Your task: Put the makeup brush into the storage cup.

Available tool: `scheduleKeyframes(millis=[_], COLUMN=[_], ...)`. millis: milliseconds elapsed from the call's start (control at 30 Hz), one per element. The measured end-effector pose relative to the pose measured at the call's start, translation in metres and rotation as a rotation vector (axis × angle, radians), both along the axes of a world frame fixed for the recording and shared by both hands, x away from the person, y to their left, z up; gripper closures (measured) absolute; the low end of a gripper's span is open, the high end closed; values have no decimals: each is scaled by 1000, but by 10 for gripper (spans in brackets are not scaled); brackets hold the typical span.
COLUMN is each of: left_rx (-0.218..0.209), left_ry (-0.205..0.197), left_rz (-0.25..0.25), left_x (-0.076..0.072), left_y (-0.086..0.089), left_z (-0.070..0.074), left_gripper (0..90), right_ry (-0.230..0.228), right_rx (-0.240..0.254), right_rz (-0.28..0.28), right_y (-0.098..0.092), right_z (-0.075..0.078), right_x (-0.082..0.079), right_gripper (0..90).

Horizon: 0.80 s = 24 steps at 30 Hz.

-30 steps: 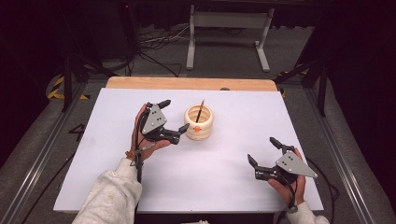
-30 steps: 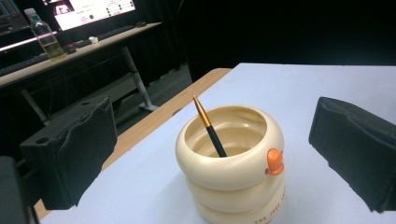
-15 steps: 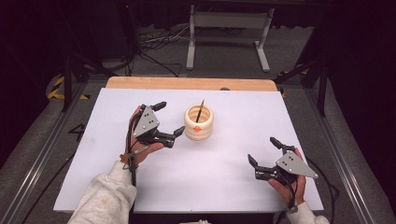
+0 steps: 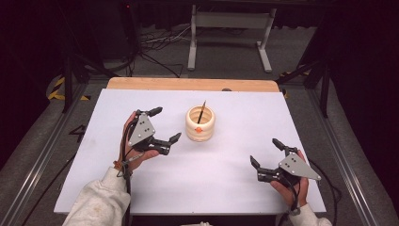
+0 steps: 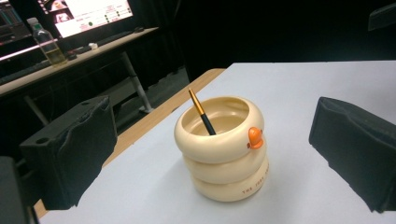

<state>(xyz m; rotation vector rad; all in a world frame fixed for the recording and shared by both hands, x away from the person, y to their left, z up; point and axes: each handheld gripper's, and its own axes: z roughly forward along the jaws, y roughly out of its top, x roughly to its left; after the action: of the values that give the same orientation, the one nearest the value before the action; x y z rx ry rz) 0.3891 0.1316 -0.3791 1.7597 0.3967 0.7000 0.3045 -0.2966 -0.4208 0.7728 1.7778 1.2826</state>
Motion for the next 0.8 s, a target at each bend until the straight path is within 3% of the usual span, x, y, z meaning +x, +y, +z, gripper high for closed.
scheduleKeyframes(millis=[800], left_rx=[31], left_ry=[-26], left_rz=[18], left_x=[-16], left_y=[18], left_z=[-1], left_gripper=[27], right_ry=[-9], right_rx=[-13], right_rz=[-3], right_y=[1], right_z=[0], right_x=[-1], right_gripper=[69])
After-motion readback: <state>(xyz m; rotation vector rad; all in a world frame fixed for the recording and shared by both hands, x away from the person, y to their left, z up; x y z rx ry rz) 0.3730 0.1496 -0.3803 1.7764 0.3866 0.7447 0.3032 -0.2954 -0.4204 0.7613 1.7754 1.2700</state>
